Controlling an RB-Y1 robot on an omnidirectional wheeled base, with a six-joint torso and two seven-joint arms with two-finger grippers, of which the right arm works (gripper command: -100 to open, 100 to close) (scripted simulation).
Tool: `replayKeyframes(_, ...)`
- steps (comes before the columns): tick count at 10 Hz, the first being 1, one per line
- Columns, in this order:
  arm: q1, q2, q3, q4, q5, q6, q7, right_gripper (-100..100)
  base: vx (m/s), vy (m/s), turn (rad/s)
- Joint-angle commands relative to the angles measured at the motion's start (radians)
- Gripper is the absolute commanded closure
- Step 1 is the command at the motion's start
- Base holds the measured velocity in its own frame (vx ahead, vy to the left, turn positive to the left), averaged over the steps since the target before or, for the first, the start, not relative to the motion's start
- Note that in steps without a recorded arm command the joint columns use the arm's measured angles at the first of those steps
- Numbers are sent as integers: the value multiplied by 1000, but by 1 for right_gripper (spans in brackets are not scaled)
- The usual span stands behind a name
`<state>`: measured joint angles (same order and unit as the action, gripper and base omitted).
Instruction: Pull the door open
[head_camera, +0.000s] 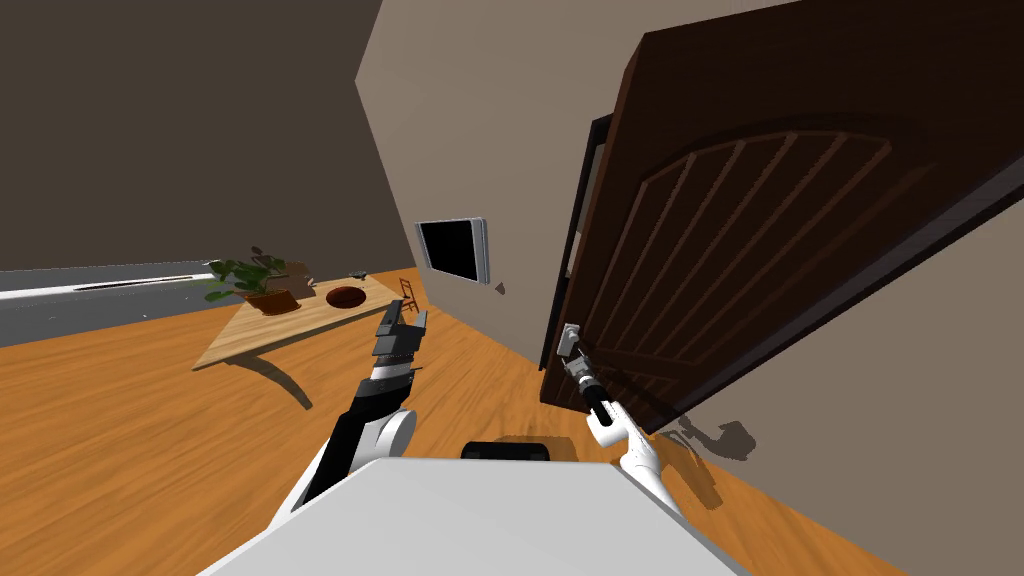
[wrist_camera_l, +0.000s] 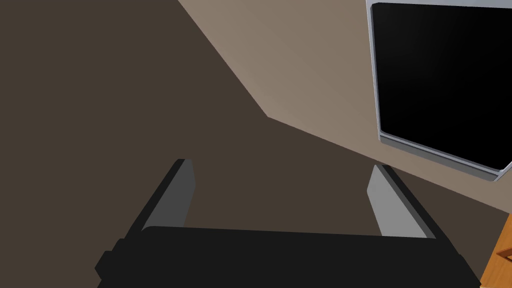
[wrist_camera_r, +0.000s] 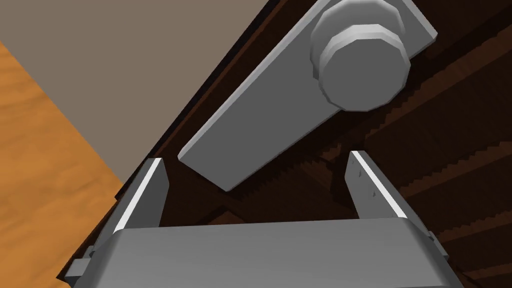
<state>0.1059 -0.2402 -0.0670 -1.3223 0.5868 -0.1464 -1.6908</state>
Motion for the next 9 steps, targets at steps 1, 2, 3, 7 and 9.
replayKeyframes(1,7,18,-10,-11,-11,-23,-50,-100,-15,6,-83)
replayKeyframes(2,7,18,-10,-11,-11,-23,-57,-100,-13,8,-36)
replayKeyframes(3,16,34,-17,-25,-21,-41,-97,-100,-12,6,-89)
replayKeyframes(7,33,65,-31,-50,-39,-76,-180,-100,-15,8,-69)
replayKeyframes(9,48,93,-44,-75,-56,-108,-247,-100,-13,8,-104)
